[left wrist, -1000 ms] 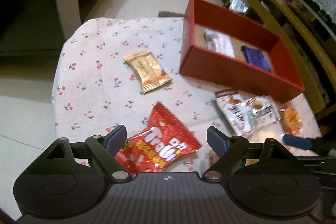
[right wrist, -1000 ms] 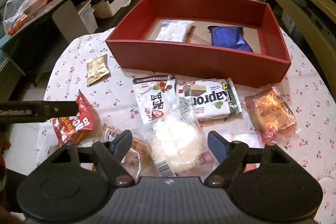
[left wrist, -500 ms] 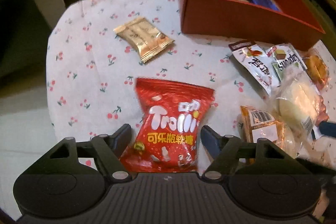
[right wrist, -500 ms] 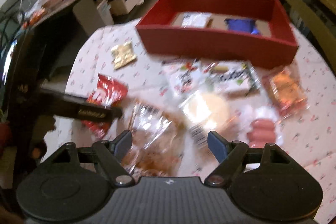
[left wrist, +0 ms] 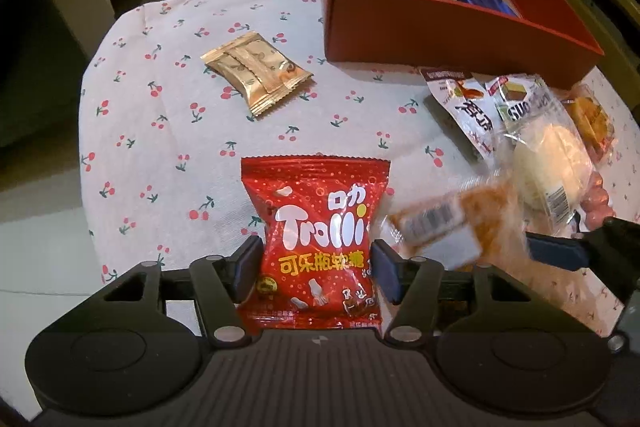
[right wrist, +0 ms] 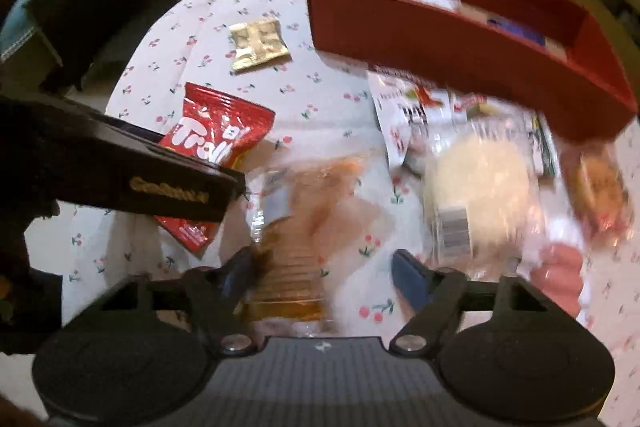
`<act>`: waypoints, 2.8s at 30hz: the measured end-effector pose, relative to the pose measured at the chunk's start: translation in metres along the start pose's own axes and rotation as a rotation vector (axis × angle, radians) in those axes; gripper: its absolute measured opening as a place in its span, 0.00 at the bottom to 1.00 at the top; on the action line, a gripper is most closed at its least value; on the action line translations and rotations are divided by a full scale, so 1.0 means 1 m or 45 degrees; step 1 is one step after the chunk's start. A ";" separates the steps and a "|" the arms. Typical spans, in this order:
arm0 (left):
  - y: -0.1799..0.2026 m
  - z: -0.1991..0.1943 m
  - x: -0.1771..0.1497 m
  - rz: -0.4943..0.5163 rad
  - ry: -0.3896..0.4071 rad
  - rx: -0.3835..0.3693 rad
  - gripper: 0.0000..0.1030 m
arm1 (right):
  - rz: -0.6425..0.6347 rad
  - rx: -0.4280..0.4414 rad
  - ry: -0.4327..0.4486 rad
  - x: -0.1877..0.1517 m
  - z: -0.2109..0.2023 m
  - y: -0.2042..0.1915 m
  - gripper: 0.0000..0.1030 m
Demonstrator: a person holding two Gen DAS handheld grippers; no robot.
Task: Organize snacks
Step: 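Grasp the red Trolli bag with the left tool while the right tool grasps the bread bag, then carry the Trolli bag and bread bag over the red box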
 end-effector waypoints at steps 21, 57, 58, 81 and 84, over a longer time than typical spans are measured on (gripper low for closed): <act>0.011 -0.002 -0.006 0.008 0.001 -0.025 0.68 | 0.161 0.111 0.027 -0.010 -0.037 0.045 0.35; 0.073 -0.046 0.063 -0.063 0.268 -0.277 0.53 | 0.450 0.199 0.315 0.043 -0.083 0.128 0.35; 0.075 -0.047 0.067 -0.063 0.275 -0.281 0.53 | 0.456 0.198 0.321 0.046 -0.083 0.131 0.35; 0.102 -0.022 0.155 -0.058 0.336 -0.303 0.53 | 0.556 0.172 0.342 0.123 -0.046 0.192 0.35; 0.103 -0.018 0.161 -0.055 0.337 -0.299 0.53 | 0.560 0.171 0.331 0.129 -0.039 0.194 0.35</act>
Point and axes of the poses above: each gripper's, at about its wrist camera, not at the fingertips, and z roughly the way its jaws point, y to its right, x to its top, the point moved 4 cm from there along z, roughly the way its jaws point, and after that the axes turned 9 degrees about -x, right-handed, at the moved point
